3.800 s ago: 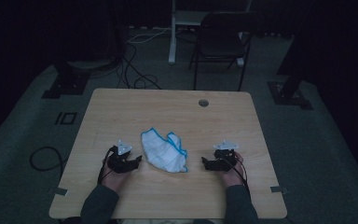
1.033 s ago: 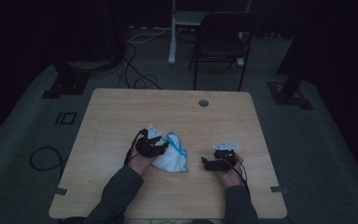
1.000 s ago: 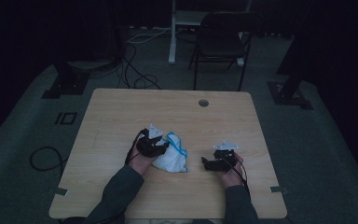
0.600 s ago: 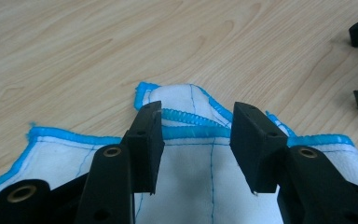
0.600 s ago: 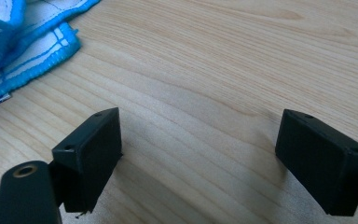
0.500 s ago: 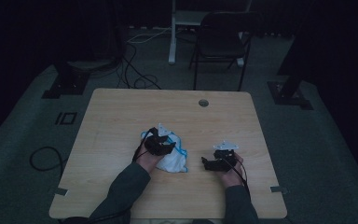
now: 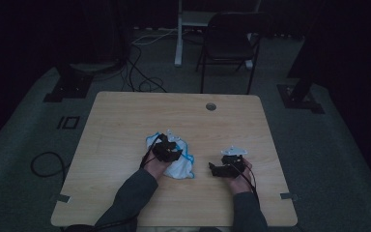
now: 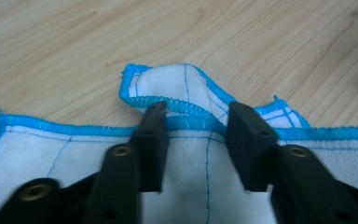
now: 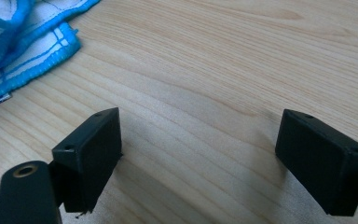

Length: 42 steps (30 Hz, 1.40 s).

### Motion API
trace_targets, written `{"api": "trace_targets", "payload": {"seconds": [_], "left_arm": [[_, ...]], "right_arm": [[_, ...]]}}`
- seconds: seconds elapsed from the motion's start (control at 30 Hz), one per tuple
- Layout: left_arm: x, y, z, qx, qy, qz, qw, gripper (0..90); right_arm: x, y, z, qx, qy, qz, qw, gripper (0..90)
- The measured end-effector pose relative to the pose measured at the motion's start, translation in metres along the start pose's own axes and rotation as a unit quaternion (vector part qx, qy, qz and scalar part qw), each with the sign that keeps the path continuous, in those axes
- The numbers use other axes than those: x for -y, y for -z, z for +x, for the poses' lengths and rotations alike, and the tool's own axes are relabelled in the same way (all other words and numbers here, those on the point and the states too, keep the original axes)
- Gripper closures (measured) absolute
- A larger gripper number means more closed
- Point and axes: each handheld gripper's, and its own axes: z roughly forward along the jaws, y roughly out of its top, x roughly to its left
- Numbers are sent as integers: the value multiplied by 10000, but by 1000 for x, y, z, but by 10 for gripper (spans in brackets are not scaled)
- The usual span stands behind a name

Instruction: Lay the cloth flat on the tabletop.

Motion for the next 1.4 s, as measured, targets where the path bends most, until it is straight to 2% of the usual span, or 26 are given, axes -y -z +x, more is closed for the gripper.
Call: {"api": "trace_targets", "payload": {"seconds": [0.1,0.2,0.6,0.73,0.87,1.03,1.2,1.4], "left_arm": [[0,2,-2,-17,-21,-26,10000,743],[-1,6,-4,-26,-59,-68,10000,796],[7,34,-4,69,80,-493,9987,799],[12,41,-4,76,90,-567,9983,809],[15,46,-4,127,184,-616,9979,809],[20,46,-2,156,256,-624,9976,804],[22,40,-1,149,266,-565,9979,802],[24,30,0,170,274,-431,9986,758]], "right_arm": [[0,0,0,1,-1,0,10000,146],[0,0,0,1,-1,1,10000,146],[0,0,0,0,7,2,10000,146],[0,0,0,1,5,2,10000,146],[0,0,0,1,5,2,10000,146],[0,0,0,1,4,2,10000,146],[0,0,0,1,4,2,10000,146],[0,0,0,1,5,2,10000,146]]}}
